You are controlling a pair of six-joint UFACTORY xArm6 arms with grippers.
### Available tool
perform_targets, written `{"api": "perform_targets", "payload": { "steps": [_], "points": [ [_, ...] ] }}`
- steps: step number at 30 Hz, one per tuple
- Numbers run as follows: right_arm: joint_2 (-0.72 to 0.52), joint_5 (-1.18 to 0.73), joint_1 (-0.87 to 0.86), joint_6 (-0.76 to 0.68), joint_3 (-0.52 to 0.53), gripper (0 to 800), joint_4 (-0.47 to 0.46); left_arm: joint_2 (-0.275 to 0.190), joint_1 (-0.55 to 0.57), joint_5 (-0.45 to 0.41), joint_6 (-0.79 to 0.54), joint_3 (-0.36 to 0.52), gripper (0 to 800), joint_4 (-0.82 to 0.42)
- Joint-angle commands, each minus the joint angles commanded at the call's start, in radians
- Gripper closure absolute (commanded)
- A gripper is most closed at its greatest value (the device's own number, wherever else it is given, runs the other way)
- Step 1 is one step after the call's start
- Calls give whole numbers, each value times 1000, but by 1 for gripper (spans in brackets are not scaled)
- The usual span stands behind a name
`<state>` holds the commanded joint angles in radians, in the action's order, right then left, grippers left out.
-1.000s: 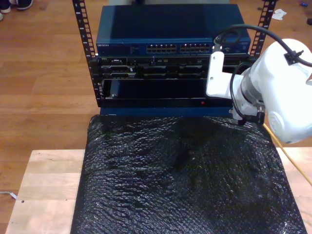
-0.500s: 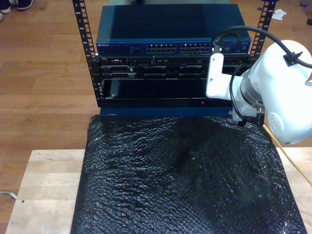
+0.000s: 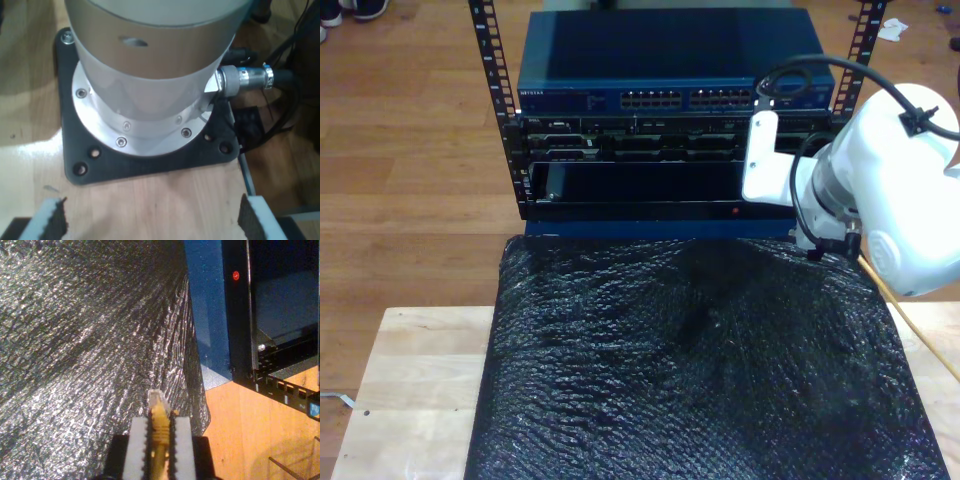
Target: Grab the cable and plug it in
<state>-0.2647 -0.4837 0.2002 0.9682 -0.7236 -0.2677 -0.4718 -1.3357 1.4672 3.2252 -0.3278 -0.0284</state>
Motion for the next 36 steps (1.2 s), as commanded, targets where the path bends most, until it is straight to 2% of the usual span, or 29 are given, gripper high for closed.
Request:
{"api": "perform_targets", "payload": {
  "steps": [9,23,32,36],
  "points": [
    [14,49,18,2,-15,800,-2,-20,-83,-186,-75,94,2,0],
    [28,181,48,2,-9,800,-2,-17,-94,-393,-118,212,1,6],
    [43,308,48,3,-11,800,-3,-12,-94,-397,-118,210,1,6],
    [40,359,46,3,-3,800,-38,-12,-94,-397,-118,210,1,6]
  ]
}}
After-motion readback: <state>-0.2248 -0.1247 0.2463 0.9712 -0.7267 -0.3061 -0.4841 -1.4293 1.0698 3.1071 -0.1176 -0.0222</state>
